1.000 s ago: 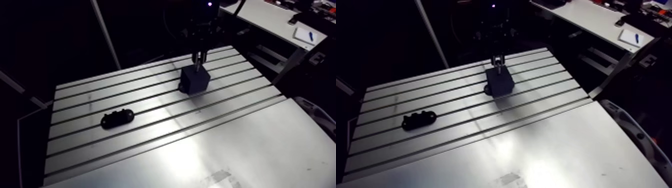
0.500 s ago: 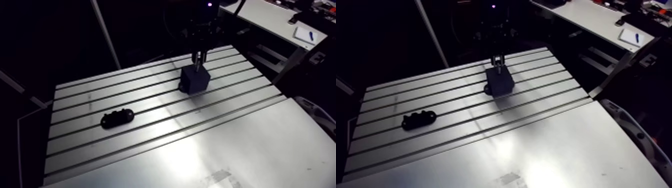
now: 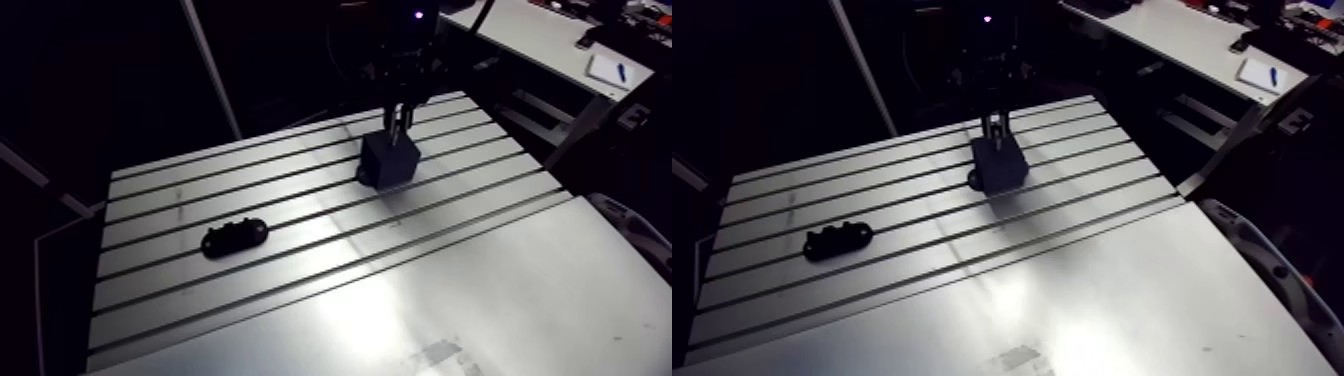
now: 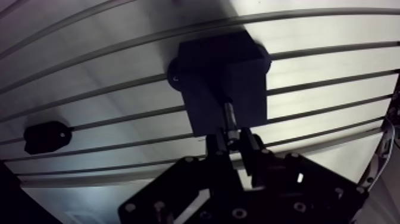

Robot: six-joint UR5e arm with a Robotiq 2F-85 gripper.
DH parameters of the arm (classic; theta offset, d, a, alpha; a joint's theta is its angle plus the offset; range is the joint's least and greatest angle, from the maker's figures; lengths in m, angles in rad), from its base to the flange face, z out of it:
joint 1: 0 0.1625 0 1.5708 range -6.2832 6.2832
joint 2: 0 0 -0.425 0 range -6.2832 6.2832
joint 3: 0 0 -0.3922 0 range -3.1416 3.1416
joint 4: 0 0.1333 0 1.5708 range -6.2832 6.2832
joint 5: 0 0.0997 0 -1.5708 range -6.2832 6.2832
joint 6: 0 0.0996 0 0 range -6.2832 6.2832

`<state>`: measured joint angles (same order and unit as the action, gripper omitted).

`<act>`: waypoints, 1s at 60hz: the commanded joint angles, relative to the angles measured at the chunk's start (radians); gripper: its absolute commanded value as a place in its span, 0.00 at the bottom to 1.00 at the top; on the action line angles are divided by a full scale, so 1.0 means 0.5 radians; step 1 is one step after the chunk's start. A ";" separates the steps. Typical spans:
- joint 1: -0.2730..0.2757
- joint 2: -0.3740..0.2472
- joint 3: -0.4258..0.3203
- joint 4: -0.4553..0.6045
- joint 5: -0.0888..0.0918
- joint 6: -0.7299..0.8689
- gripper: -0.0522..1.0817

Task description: Pick up the M10 bolt and insert it into the hole until fully seated.

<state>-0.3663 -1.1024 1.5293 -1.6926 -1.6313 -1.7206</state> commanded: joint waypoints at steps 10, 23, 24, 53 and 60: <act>-0.001 -0.002 0.002 0.000 -0.003 0.000 1.00; -0.004 -0.008 -0.004 0.000 -0.006 -0.002 1.00; -0.004 -0.008 -0.007 0.000 -0.006 0.000 1.00; 0.002 -0.012 -0.014 0.006 -0.003 -0.003 1.00; 0.002 -0.012 -0.008 0.003 -0.003 -0.003 1.00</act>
<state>-0.3657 -1.1080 1.5219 -1.6903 -1.6334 -1.7223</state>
